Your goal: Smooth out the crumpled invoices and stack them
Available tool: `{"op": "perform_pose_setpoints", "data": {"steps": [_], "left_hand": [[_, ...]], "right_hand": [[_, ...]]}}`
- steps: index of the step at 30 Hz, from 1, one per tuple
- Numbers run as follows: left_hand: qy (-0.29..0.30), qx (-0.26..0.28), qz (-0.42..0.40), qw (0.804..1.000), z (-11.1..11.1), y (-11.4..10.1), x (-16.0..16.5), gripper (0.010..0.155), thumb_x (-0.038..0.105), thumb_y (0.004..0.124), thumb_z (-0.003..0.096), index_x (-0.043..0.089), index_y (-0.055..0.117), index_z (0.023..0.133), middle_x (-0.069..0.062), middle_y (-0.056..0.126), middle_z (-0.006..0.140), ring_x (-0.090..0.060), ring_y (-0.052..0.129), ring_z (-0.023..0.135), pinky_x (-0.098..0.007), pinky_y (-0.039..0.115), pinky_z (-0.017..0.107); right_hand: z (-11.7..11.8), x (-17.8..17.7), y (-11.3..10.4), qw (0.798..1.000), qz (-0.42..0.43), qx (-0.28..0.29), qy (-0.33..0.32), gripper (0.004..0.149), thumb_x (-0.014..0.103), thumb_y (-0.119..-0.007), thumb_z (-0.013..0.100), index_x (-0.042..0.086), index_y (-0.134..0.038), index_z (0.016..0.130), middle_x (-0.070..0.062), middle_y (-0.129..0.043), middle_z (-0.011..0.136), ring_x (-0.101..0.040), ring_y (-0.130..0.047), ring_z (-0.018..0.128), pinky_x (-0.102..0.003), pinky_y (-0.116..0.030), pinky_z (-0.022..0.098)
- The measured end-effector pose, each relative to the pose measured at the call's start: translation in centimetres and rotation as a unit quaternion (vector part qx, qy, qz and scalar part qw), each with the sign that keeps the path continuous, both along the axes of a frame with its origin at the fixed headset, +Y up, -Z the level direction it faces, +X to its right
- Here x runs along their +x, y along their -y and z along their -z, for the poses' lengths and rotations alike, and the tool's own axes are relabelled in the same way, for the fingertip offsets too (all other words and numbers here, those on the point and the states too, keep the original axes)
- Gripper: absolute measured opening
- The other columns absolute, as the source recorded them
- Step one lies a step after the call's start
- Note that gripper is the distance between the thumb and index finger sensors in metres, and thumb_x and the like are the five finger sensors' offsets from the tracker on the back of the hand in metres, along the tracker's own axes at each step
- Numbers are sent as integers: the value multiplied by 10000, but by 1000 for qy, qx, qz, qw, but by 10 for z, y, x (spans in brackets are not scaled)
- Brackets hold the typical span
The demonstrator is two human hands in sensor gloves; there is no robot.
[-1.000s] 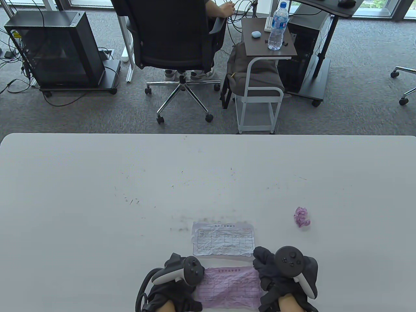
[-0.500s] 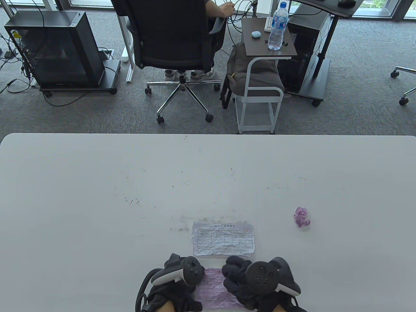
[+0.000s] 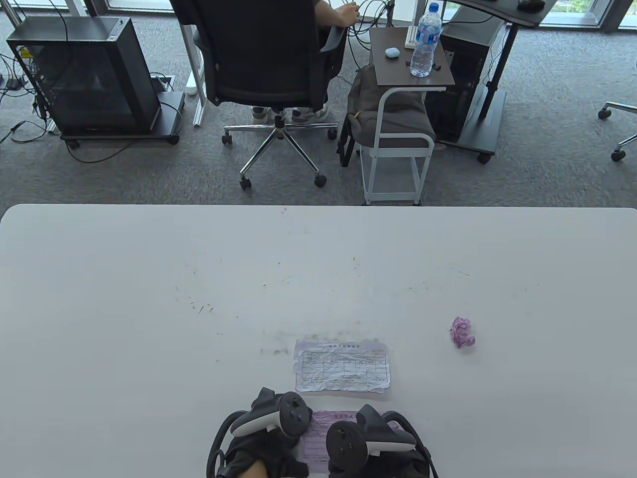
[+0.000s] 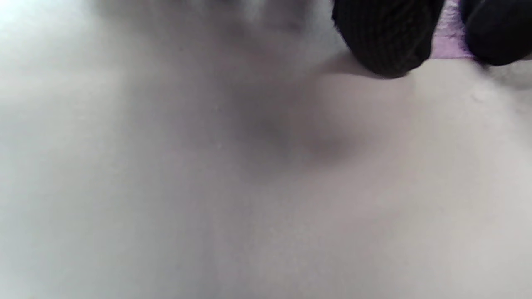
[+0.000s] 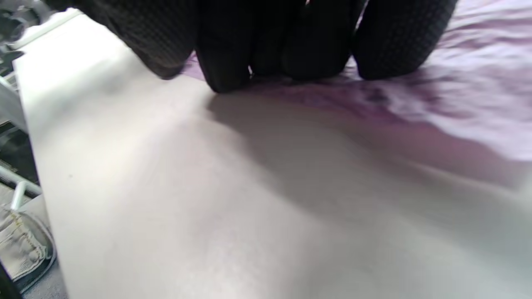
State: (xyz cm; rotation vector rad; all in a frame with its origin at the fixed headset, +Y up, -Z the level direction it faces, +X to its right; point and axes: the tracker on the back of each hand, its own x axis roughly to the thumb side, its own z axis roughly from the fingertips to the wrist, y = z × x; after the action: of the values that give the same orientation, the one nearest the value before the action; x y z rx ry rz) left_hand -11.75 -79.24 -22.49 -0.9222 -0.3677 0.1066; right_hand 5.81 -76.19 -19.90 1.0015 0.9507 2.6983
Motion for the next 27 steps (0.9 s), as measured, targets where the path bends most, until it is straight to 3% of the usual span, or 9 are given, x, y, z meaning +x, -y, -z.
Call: {"op": "perform_pose_setpoints", "data": {"steps": [6,9,13,16,21,27], "left_hand": [[-3,-14,-15,1000,3,-1,-4,974,472,842,478,305,87,1071,-144,-174,995,-587,-141,873,-735,180,607],[-26,-27,-48,998,4,0,-8,892,590,715,497,306,116,1093,-120,-178,1002,-559,-175,866,-724,142,595],[-23,-7,-32,999,0,3,-5,753,561,561,558,309,88,1087,-129,-188,996,-571,-177,863,-733,137,591],[-4,6,-8,1000,-3,5,3,749,545,519,573,277,25,1067,-179,-204,975,-626,-165,843,-749,152,588],[14,16,8,1000,-3,3,9,784,510,578,609,232,-2,1057,-237,-194,963,-684,-122,829,-751,188,595],[-12,-5,-31,999,0,0,1,774,409,675,625,236,78,1086,-203,-176,985,-651,-138,843,-728,170,603]], "right_hand": [[7,17,2,998,5,-37,51,357,445,-718,575,202,-816,817,-86,-771,880,-319,-840,675,-550,-755,503],[6,13,2,999,-6,-27,42,359,448,-715,574,201,-815,814,-90,-771,872,-318,-846,669,-551,-765,500],[4,10,3,999,-10,-19,37,358,449,-715,571,197,-816,804,-97,-774,858,-321,-853,656,-559,-773,492],[3,9,3,999,-13,-15,34,359,448,-714,571,193,-816,802,-102,-771,855,-325,-852,654,-562,-774,491],[3,8,3,999,-17,-14,31,357,449,-714,571,192,-816,797,-104,-771,849,-325,-855,649,-563,-778,487],[4,9,2,999,-20,-20,33,354,446,-715,573,192,-819,797,-99,-774,851,-325,-856,655,-562,-775,494]]}}
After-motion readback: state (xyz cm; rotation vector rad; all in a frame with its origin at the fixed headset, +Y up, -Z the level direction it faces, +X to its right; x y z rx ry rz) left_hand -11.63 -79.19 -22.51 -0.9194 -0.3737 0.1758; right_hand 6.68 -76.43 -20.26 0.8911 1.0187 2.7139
